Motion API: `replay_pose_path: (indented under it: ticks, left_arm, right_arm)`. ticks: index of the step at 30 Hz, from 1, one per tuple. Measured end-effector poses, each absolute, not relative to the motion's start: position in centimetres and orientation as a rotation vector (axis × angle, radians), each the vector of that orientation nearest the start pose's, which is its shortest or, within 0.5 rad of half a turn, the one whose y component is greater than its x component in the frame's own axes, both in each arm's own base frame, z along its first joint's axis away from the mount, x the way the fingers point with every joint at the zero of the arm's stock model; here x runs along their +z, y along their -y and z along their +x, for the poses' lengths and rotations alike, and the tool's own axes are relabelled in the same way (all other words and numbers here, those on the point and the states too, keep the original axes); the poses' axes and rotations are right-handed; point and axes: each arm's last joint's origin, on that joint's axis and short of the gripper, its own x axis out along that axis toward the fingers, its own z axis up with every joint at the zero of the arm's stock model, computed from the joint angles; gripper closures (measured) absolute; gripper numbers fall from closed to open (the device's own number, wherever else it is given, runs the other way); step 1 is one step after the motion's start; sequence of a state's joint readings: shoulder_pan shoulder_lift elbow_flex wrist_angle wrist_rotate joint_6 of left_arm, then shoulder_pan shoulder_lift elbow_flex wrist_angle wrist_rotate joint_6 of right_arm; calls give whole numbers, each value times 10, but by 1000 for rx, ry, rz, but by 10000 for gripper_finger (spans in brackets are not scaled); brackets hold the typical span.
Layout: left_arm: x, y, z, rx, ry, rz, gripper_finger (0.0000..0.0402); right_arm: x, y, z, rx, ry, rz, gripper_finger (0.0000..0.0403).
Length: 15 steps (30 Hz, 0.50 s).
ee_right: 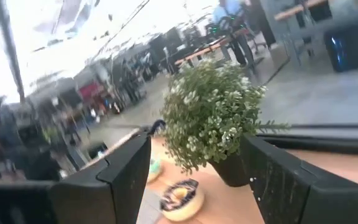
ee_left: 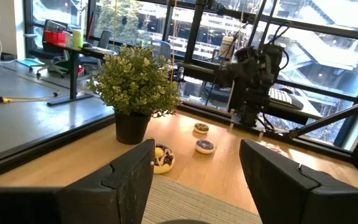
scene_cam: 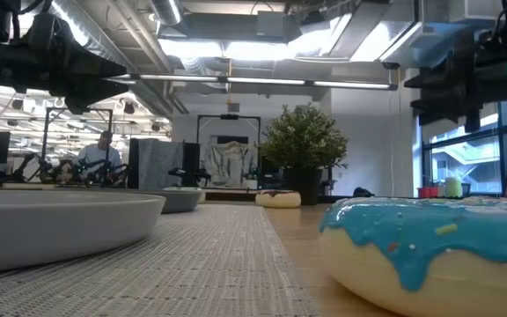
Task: Pick & Place donuts
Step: Put the big light blue donut on the black plate
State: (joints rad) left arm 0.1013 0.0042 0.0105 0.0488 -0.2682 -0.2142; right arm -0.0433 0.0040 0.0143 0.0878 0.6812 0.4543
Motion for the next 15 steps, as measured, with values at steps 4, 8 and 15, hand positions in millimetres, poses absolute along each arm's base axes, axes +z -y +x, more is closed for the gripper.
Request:
replay_pose_path:
  ticks: [4, 8, 15]
  left_arm:
    - [171, -17, 95, 362, 94, -216, 170]
    - [172, -17, 95, 361, 98, -229, 170]
    - [172, -17, 95, 356, 118, -303, 171]
  right_arm:
    - [176, 22, 89, -691, 277, 515, 150]
    - [176, 22, 89, -696, 284, 527, 127]
    - [176, 24, 87, -787, 306, 525, 109]
